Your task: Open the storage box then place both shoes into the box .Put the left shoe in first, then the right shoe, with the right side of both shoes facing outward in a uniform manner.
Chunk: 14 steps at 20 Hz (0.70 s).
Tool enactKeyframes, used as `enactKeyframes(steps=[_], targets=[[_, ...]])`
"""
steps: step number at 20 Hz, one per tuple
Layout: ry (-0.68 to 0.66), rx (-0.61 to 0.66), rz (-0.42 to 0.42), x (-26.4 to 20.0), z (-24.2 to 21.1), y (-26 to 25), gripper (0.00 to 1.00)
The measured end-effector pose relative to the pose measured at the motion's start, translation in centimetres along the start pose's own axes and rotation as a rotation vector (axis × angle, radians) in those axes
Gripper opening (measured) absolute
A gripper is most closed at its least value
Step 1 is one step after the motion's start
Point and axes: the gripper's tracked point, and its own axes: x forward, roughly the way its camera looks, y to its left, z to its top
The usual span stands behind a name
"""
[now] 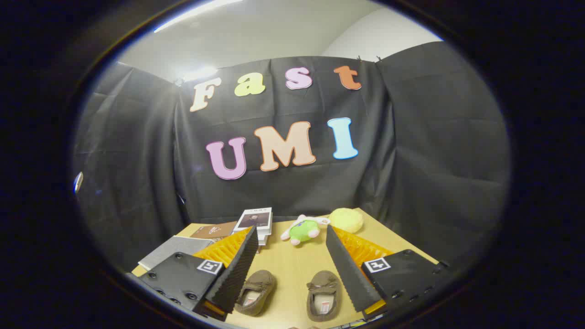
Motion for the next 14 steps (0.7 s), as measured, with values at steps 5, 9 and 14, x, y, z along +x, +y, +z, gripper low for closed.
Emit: enactKeyframes(steps=[5,9,14], targets=[[0.02,0.019,0.016,0.07,-0.25,0.68,1.0],[0.021,0.011,0.02,0.0,-0.28,0.87,1.0],[0.033,0.023,0.024,0.1,-0.54,1.05,1.0]])
